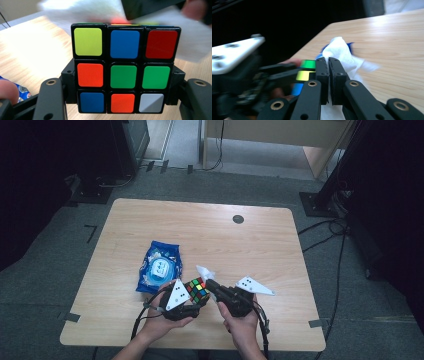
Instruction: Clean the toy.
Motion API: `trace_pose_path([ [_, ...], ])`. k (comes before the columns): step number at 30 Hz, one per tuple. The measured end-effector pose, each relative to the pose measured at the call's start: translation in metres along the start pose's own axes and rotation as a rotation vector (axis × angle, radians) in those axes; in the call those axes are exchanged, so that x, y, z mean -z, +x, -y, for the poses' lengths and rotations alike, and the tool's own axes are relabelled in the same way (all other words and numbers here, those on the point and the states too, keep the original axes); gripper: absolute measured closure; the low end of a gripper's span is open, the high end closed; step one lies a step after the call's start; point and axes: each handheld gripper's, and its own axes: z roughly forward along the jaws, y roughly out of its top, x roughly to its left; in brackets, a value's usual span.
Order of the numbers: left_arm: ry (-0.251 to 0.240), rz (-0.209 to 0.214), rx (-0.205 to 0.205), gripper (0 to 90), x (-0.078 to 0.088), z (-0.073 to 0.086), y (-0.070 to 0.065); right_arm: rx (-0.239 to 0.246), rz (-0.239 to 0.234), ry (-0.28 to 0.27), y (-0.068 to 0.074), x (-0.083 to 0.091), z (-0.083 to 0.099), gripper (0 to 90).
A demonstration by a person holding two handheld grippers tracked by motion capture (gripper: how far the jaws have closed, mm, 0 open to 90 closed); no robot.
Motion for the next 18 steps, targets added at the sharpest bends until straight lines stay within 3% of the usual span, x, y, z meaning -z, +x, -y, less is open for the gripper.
trace_pose_path([
  [4,-0.003,0.005,-0.001,34.1,0.0,0.0,-0.001,0.02,-0.085,0.018,0.016,-0.004,0.001,87.5],
  [8,-0.005,0.001,-0.002,34.1,0.002,0.0,0.0,-0.02,-0.091,0.004,0.005,-0.003,0.0,87.6],
  [11,-0.001,-0.005,-0.002,34.1,0.004,0.0,0.002,-0.066,-0.039,0.002,-0.016,0.0,0.0,87.6],
  [15,-0.028,-0.006,0.019,34.1,0.006,-0.002,0.006,-0.09,0.109,0.027,-0.047,0.007,0.002,87.8],
  [18,-0.022,-0.018,0.021,34.1,0.007,-0.001,0.011,-0.093,0.195,0.018,-0.064,0.015,0.002,87.8],
])
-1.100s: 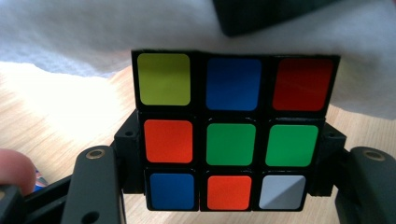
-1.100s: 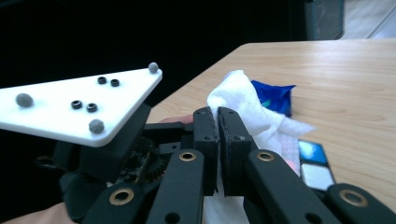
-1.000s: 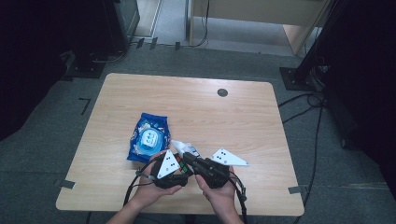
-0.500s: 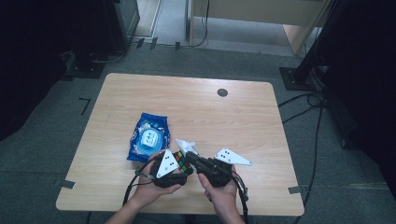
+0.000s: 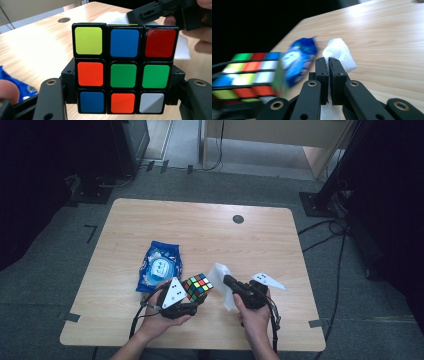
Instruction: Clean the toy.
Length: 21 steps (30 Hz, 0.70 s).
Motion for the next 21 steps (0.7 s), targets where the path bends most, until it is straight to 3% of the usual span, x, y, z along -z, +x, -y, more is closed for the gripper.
trace_pose_path([
  [5,0.0,-0.012,0.011,34.1,0.0,0.001,0.003,0.05,0.146,-0.017,-0.021,0.004,-0.001,87.3],
  [8,0.0,-0.013,0.012,34.1,0.0,0.001,0.003,0.039,0.191,-0.015,-0.031,0.005,-0.001,84.4],
  [13,0.006,-0.019,0.017,34.1,-0.001,0.002,0.005,0.03,0.27,-0.011,-0.033,0.007,-0.003,63.7],
  [16,0.008,-0.021,0.02,34.1,-0.001,0.002,0.007,0.028,0.228,-0.013,-0.019,0.009,-0.007,50.8],
  [21,0.015,-0.023,0.019,34.1,-0.002,0.002,0.006,0.029,0.033,-0.016,0.022,0.009,-0.015,34.7],
])
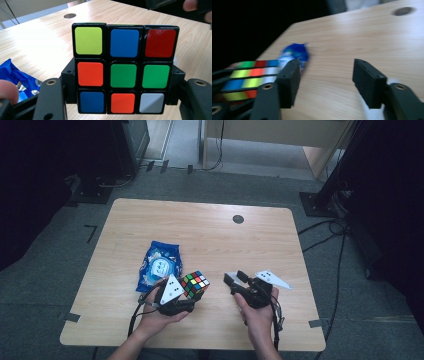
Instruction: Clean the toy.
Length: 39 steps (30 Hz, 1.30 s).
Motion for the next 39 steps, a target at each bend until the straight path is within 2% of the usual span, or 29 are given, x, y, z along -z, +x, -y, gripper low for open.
trace_pose_path([
  [3,-0.001,0.007,-0.005,34.1,0.0,-0.001,-0.002,-0.019,-0.066,0.041,0.021,-0.005,0.002,25.7],
  [7,0.007,0.004,-0.013,34.1,-0.002,0.0,-0.007,-0.066,-0.133,0.093,0.032,-0.015,0.008,22.1],
  [9,0.017,-0.004,-0.032,34.1,-0.004,0.0,-0.011,-0.05,-0.131,0.105,0.037,-0.017,0.012,21.5],
  [15,0.012,-0.002,-0.039,34.1,-0.005,0.0,-0.014,-0.029,-0.142,0.149,0.045,-0.024,0.018,22.2],
  [19,0.012,0.005,-0.037,34.1,-0.005,0.0,-0.013,-0.039,-0.135,0.162,0.047,-0.027,0.02,33.1],
  [22,0.009,0.013,-0.033,34.0,-0.005,0.0,-0.013,-0.049,-0.126,0.161,0.049,-0.027,0.02,33.3],
  [24,0.006,0.02,-0.028,34.0,-0.005,0.0,-0.012,-0.039,-0.122,0.155,0.05,-0.026,0.021,33.8],
  [29,0.023,0.03,-0.032,33.8,-0.006,0.0,-0.011,0.01,-0.094,0.148,0.054,-0.025,0.021,34.6],
  [36,0.042,0.032,-0.042,32.7,-0.009,-0.001,-0.013,0.204,-0.012,0.16,0.068,-0.025,0.023,34.5],
  [39,0.035,0.032,-0.041,32.3,-0.008,-0.002,-0.012,0.21,-0.009,0.17,0.07,-0.026,0.023,34.5],
])
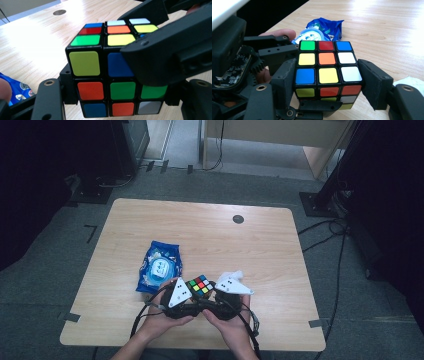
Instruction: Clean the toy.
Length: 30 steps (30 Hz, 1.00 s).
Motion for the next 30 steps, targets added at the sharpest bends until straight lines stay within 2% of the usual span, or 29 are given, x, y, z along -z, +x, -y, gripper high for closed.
trace_pose_path([
  [4,-0.015,-0.001,0.005,31.5,0.001,-0.002,0.0,-0.017,-0.011,-0.004,-0.002,0.0,0.0,34.5],
  [11,-0.005,-0.009,0.008,28.7,0.0,-0.003,-0.001,-0.02,-0.011,-0.005,-0.001,0.001,-0.001,34.5],
  [17,0.005,-0.013,-0.009,30.5,-0.001,-0.003,-0.002,-0.039,-0.03,0.0,0.0,0.0,0.0,34.5],
  [19,-0.013,-0.019,-0.013,33.5,0.001,-0.003,0.0,-0.036,-0.037,0.003,-0.001,0.0,0.0,34.5],
  [22,-0.019,-0.025,0.003,34.0,0.003,-0.004,0.002,-0.058,-0.071,-0.021,-0.003,-0.001,-0.001,34.2],
  [26,0.009,-0.052,0.026,34.1,0.002,0.0,0.01,-0.103,-0.133,-0.086,-0.013,0.007,-0.006,29.9],
  [30,0.002,-0.078,0.107,34.1,0.009,0.0,0.029,-0.168,-0.141,-0.177,-0.033,0.021,-0.006,32.0],
])
